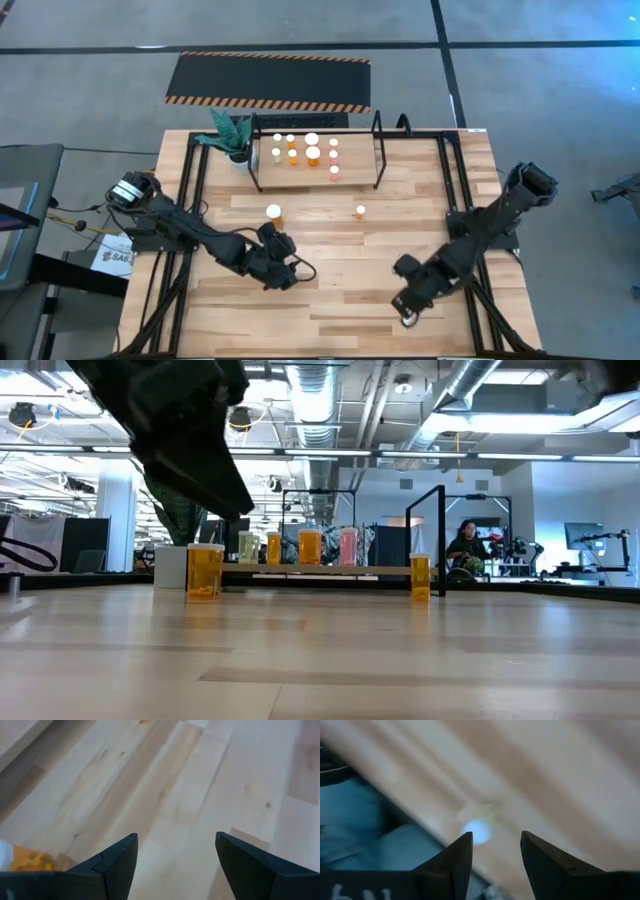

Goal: Pick and place medicine bottles onto shelf by color
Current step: Put the yellow pill bottle on the shelf aligned with the other yellow pill bottle

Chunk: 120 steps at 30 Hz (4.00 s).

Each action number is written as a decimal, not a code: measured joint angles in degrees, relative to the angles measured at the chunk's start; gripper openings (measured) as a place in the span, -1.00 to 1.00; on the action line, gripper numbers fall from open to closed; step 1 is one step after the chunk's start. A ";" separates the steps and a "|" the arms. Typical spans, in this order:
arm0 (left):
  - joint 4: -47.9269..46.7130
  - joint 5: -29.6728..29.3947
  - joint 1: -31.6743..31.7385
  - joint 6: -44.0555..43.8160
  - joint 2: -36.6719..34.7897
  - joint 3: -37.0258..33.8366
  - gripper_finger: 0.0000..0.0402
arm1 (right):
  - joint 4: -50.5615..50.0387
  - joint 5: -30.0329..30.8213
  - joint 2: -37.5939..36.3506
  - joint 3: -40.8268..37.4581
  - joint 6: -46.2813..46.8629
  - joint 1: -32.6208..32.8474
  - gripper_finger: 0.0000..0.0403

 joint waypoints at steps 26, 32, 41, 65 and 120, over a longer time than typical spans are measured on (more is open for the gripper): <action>0.11 -3.28 -7.26 -6.39 0.00 -0.02 0.27 | 10.65 0.77 7.96 0.07 10.78 5.69 0.14; 0.56 -3.21 -7.26 -6.39 0.00 0.00 0.27 | 11.12 0.46 9.98 0.11 9.19 6.02 0.14; 0.80 -2.91 -7.26 -6.39 0.00 -0.01 0.27 | 11.37 1.42 10.31 0.11 8.71 6.04 0.14; 0.93 -2.92 -7.28 -6.63 0.00 0.00 0.27 | 11.23 4.74 10.31 0.11 7.69 7.24 -0.02; 1.04 -1.33 -7.31 -7.80 0.00 0.00 0.27 | 13.36 3.36 15.27 -0.86 -8.72 8.98 -0.24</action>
